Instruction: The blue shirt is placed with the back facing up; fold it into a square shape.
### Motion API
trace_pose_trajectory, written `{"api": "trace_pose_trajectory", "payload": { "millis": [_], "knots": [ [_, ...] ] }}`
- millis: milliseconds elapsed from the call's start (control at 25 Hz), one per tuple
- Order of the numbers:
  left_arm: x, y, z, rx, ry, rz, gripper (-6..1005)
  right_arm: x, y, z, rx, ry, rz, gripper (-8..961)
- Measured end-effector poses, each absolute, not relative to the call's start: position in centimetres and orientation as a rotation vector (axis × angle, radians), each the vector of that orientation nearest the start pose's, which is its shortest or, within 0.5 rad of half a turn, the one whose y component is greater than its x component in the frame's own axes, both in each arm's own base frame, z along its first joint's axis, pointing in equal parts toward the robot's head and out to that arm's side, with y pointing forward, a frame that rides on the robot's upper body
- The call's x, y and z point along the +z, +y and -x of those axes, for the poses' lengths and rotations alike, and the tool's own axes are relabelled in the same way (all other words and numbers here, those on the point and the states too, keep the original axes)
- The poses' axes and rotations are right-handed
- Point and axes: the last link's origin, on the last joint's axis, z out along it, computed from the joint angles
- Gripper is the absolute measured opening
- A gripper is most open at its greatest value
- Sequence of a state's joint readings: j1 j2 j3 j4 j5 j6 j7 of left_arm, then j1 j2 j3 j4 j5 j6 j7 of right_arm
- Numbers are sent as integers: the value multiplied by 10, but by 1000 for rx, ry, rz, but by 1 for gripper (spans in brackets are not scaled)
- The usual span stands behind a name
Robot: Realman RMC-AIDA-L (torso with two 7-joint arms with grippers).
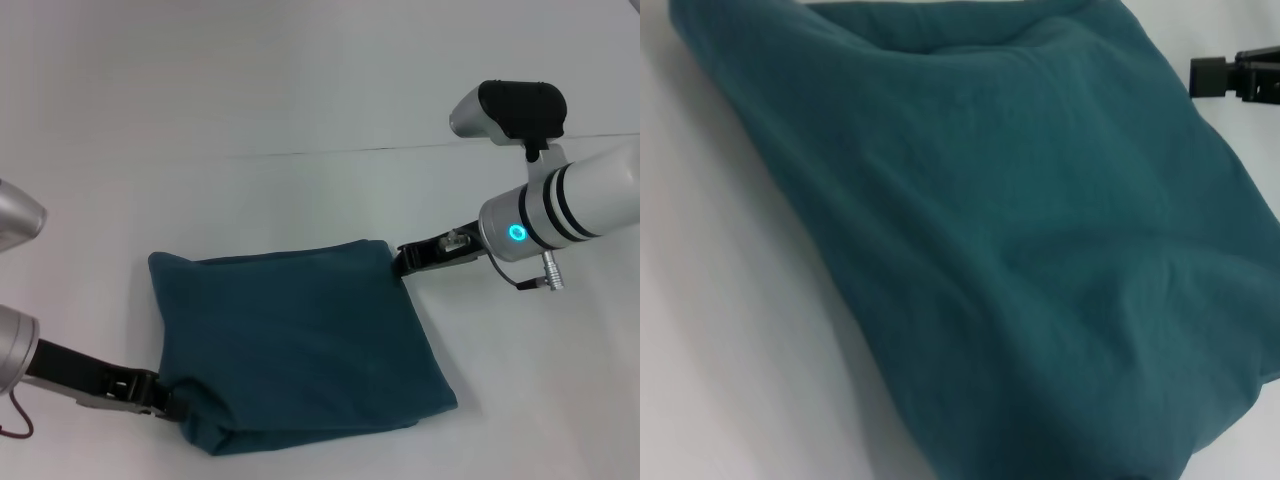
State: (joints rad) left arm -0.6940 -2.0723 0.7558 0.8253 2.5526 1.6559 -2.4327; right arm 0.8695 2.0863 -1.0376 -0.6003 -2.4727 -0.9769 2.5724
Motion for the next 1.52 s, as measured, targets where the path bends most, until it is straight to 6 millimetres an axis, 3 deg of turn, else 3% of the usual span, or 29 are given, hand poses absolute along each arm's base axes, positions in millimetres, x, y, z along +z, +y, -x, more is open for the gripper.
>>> {"api": "trace_pose_trajectory", "payload": {
  "millis": [280, 600, 1040, 1520],
  "knots": [
    [4, 344, 254, 79, -1747, 2526, 20, -41, 432, -216, 23, 1417, 2253, 34],
    [5, 345, 252, 80, -1740, 2529, 21, -39, 424, -228, 43, 1531, 2206, 160],
    [5, 346, 251, 82, -1735, 2532, 21, -44, 423, -227, 144, 1573, 2184, 615],
    [4, 346, 252, 84, -1744, 2531, 22, -53, 419, -230, 118, 1590, 2193, 804]
  ]
}}
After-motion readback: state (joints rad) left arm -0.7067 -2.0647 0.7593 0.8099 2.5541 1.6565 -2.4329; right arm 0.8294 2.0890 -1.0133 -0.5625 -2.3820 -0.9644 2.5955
